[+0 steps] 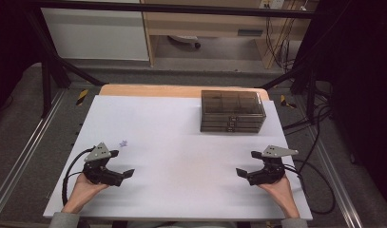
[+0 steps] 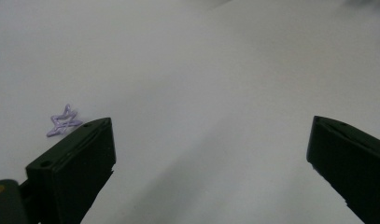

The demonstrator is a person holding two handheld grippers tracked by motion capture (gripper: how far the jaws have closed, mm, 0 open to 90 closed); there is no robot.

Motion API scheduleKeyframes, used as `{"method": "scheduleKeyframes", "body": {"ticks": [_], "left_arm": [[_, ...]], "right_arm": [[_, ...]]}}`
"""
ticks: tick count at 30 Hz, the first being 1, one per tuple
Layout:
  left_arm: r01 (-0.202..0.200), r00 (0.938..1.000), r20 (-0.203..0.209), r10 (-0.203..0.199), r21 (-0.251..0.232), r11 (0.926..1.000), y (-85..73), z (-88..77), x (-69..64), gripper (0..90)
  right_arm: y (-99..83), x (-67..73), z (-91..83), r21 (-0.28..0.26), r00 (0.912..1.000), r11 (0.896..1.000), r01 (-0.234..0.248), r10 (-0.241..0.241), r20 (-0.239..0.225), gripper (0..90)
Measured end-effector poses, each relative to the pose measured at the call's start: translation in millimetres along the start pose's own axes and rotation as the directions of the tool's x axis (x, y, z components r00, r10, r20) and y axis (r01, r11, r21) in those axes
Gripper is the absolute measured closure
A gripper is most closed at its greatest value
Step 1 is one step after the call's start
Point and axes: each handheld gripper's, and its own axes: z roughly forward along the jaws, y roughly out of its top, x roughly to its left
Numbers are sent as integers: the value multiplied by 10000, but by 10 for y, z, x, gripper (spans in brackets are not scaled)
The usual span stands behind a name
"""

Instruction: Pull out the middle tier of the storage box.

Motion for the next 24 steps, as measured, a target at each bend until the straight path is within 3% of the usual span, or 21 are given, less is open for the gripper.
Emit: {"method": "scheduleKeyframes", "body": {"ticks": [24], "left_arm": [[-6,10000,-86,6,34,10000,2,2,14,8]], "right_arm": [[3,0,-7,-47,9999,10000,85,-85,71,5]]}}
